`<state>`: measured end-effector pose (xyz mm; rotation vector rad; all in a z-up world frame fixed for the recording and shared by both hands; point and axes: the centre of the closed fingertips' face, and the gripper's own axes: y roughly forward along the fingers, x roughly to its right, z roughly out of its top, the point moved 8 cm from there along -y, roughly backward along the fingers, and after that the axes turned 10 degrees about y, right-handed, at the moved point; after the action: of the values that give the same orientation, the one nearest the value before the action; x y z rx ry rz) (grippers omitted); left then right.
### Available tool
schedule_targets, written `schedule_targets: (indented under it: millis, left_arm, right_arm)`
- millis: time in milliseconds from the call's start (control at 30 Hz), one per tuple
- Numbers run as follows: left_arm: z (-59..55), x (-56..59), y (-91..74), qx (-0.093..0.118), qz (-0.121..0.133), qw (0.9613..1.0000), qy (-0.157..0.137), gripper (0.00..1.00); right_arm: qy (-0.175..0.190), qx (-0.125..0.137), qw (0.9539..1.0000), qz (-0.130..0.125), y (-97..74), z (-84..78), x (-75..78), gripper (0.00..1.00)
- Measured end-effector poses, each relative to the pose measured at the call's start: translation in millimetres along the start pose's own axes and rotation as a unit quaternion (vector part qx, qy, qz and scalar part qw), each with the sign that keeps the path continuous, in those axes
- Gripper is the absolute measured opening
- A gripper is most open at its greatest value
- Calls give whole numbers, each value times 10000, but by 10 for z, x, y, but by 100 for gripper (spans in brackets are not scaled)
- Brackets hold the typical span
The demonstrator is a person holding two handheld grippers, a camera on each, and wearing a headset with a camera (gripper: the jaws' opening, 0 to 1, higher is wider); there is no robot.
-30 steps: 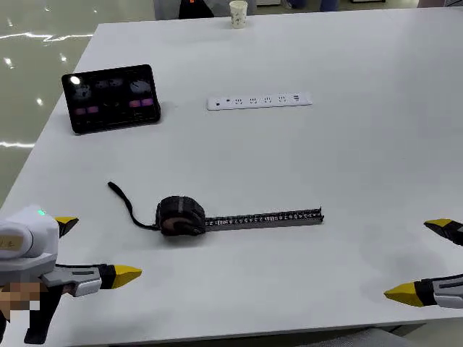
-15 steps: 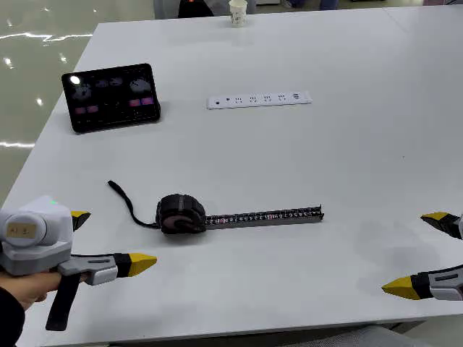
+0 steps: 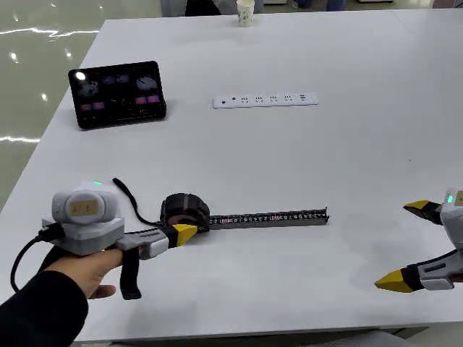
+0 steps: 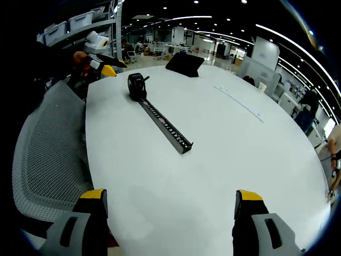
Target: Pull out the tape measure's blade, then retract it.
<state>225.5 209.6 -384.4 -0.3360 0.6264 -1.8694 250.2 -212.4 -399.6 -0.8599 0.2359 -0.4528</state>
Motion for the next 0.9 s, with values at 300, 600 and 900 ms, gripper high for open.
schedule_targets:
  millis: [300, 600, 900]
  left_arm:
    - [71, 223, 194, -2, -65, 9994, 335, 99]
    - [70, 279, 344, 11, 230, 9991, 370, 97]
    - [74, 287, 407, 107, 292, 9995, 103, 96]
  right_arm:
    - [-207, -190, 9994, 214, 118, 189, 82, 99]
    - [-354, -418, 9977, 389, 221, 369, 211, 99]
    - [-484, -498, 9964, 487, 305, 509, 266, 99]
